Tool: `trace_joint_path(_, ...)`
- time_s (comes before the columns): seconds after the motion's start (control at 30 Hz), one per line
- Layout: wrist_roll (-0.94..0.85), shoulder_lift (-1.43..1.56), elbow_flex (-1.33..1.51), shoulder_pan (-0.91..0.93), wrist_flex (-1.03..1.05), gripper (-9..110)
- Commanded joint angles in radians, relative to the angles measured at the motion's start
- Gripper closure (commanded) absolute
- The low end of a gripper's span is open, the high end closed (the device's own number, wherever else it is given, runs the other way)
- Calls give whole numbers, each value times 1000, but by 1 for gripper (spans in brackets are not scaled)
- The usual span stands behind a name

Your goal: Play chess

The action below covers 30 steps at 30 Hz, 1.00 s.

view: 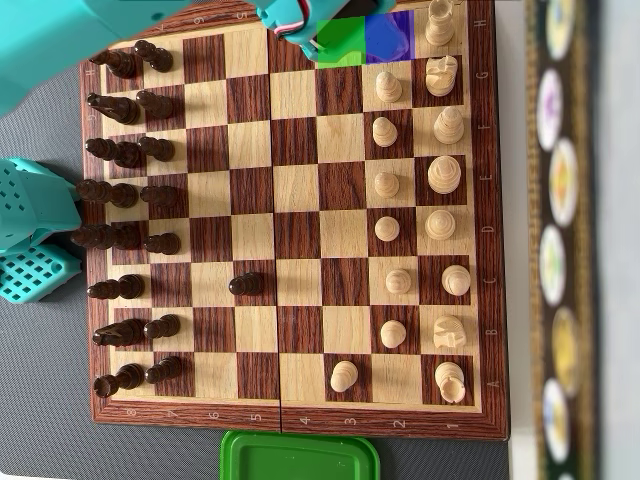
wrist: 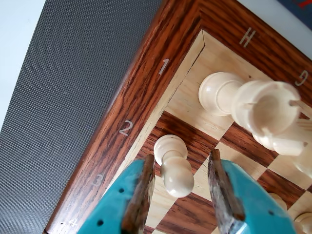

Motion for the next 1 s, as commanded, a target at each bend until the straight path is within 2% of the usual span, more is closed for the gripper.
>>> trace_joint_path(0.0,6,12,-49,17,-9,85)
trace_joint_path(0.97,6,17,-51,11,-11,87)
